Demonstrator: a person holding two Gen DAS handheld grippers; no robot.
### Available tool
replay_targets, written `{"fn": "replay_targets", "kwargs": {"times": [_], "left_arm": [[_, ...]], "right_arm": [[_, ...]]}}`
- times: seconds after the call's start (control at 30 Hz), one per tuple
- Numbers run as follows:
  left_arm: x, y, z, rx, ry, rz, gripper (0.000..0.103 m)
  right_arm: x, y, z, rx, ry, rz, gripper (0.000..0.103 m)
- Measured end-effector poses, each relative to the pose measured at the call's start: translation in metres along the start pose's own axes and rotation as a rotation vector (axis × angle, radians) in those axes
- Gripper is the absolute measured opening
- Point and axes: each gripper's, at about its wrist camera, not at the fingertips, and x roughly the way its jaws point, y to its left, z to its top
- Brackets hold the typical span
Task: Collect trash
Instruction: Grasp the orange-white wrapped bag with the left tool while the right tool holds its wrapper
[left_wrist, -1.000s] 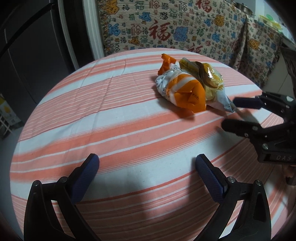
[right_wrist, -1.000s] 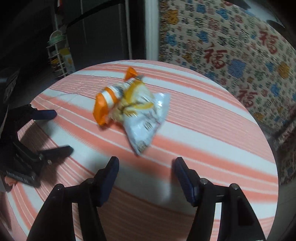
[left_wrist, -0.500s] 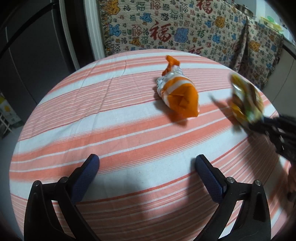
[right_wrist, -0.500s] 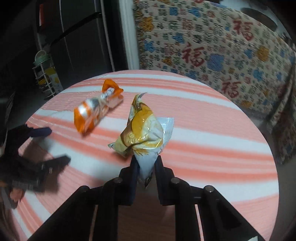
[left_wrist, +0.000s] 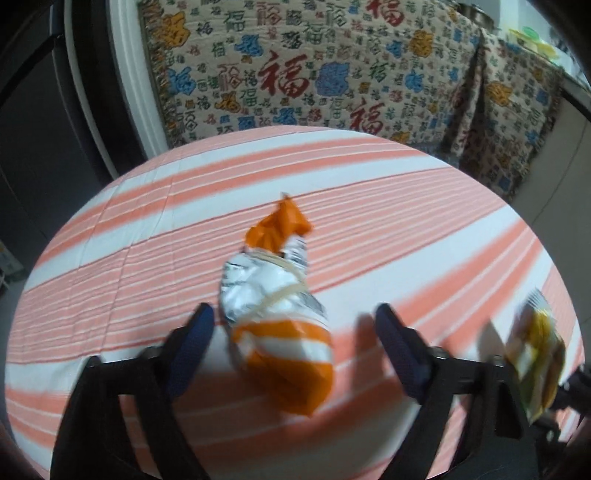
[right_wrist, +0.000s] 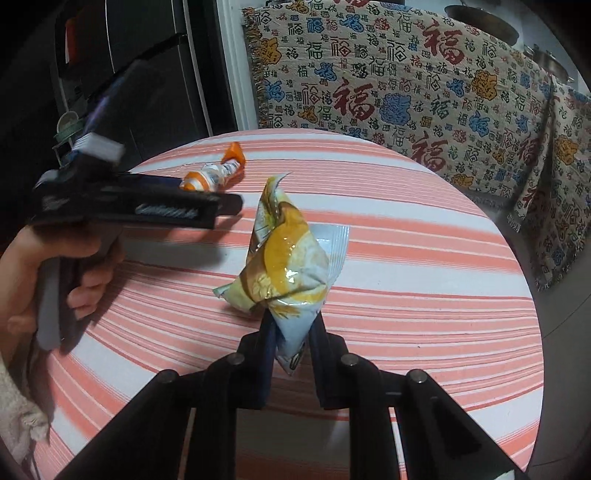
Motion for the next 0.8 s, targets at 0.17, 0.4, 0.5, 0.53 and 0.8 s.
{"fn": "replay_targets", "kwargs": {"times": [0.17, 0.4, 0.5, 0.53, 0.8], "left_arm": [[-0.019, 0.014, -0.019, -0.061, -0.034, -0.035, 0.051], [-0.09, 0.011, -0.099, -0.088, -0.01, -0.039, 0.052], [-0.109, 0.004, -0.137, -0.087, 0.008, -0.026, 0.054], [-0.113, 0.001, -0.145, -0.076, -0.006, -0.012, 0.054], [-0.105, 0.003, -0.151, -0.042, 0.019, 0.054, 0.103]], "right_arm": [[0.002, -0.005, 0.001, 0.029, 0.005, 0.02, 0.018], [-0.01, -0.008, -0.006, 0.03, 0.013, 0.03, 0.018], [-0.033, -0.002, -0.025, 0.0, 0.017, 0.045, 0.018], [-0.042, 0.002, -0.032, -0.016, 0.016, 0.048, 0.021], [-0.045, 0.006, -0.04, -0.016, 0.065, 0.036, 0.086]]}}
